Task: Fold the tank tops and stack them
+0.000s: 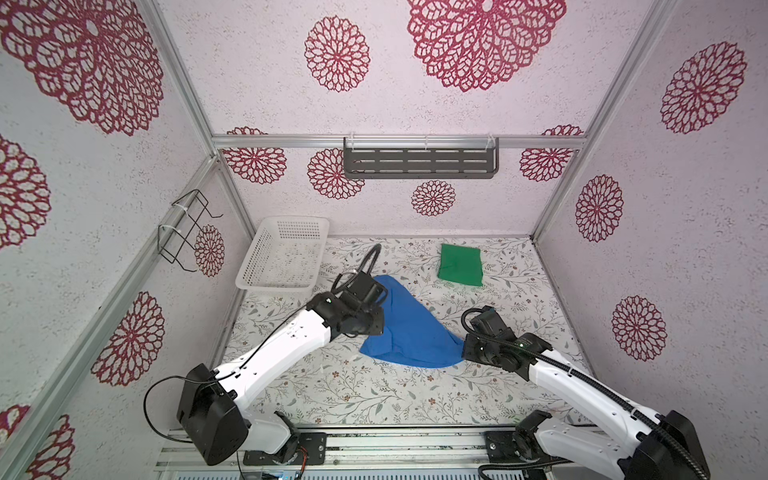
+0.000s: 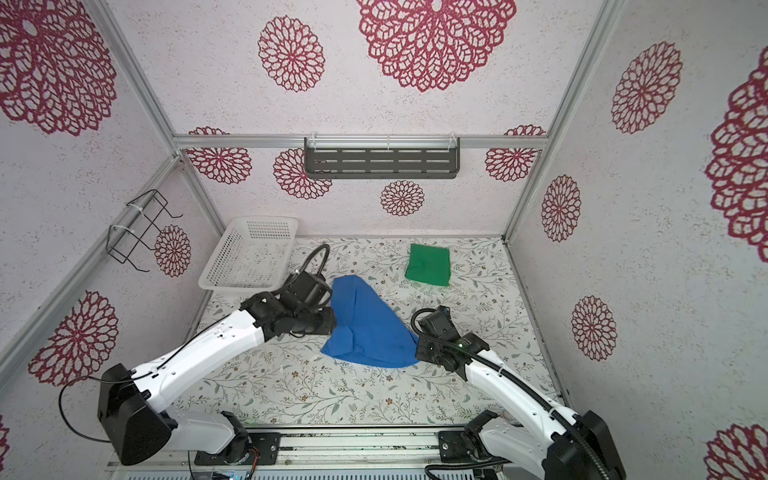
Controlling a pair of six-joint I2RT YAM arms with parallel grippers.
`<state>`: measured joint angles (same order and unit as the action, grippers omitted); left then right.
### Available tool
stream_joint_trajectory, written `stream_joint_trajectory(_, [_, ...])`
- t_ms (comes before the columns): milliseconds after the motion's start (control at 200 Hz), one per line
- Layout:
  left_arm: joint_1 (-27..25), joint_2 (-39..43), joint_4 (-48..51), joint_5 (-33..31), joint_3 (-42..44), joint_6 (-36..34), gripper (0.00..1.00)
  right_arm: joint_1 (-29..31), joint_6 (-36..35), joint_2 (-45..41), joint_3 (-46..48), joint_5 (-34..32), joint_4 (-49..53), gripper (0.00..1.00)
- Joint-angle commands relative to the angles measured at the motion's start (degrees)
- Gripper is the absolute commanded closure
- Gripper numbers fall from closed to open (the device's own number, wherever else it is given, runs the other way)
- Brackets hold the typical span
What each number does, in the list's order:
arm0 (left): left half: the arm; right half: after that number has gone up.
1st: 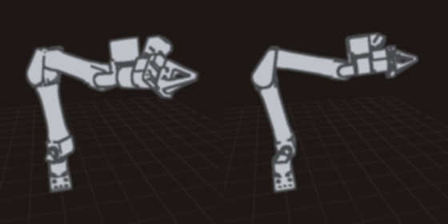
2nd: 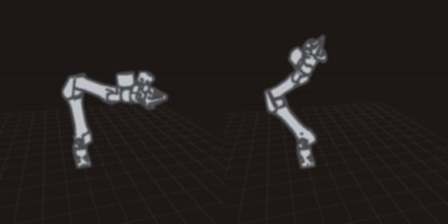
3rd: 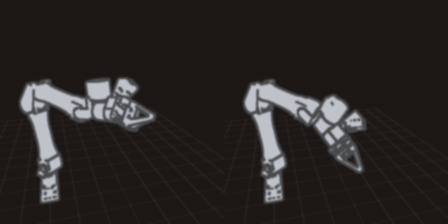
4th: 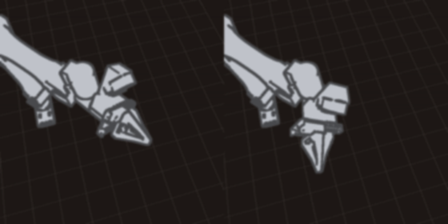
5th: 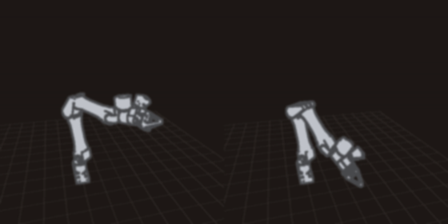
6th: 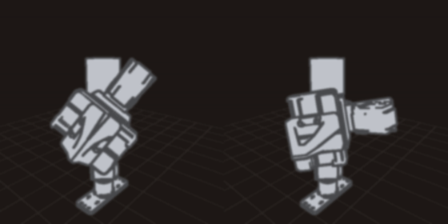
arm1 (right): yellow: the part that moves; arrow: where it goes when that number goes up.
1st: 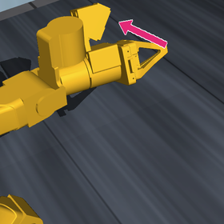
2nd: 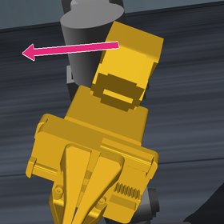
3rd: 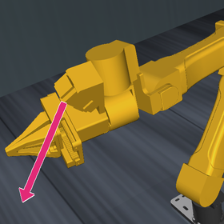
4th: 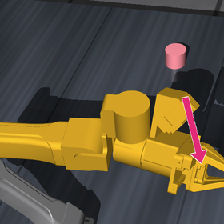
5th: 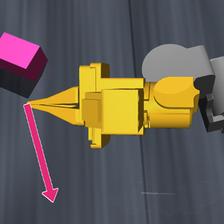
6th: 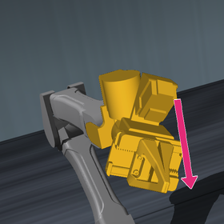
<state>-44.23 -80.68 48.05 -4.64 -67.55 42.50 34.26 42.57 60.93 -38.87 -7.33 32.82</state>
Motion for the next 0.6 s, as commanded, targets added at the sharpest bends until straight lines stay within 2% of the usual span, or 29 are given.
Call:
stream_joint_trajectory(0, [-1.77,-2.69,-4.36,-4.58,3.57,9.04,0.68,-0.25,-1.35,-0.25,-1.56,-0.16,-1.08,1.0])
stream_joint_trajectory(85, [-1.91,-5.88,-6.13,-5.07,3.4,9.97,0.67,-0.25,-1.08,-0.92,-1.55,-0.22,-0.88,1.0])
stream_joint_trajectory(240, [-1.92,-12.6,-7.58,-5.61,2.09,9.49,0.53,-0.32,-0.58,-3.22,-0.99,-1.08,-0.01,1.0])
stream_joint_trajectory(400, [-1.9,-17.74,-8.97,-4.14,2.23,10.73,0.57,-0.34,-0.14,-5.33,-0.25,-1.61,1.49,1.0])
stream_joint_trajectory(595, [-1.89,-16.85,-9.97,-6.51,4.59,12.05,0.56,-0.42,0.06,-6.88,0.79,-1.98,2.12,1.0])
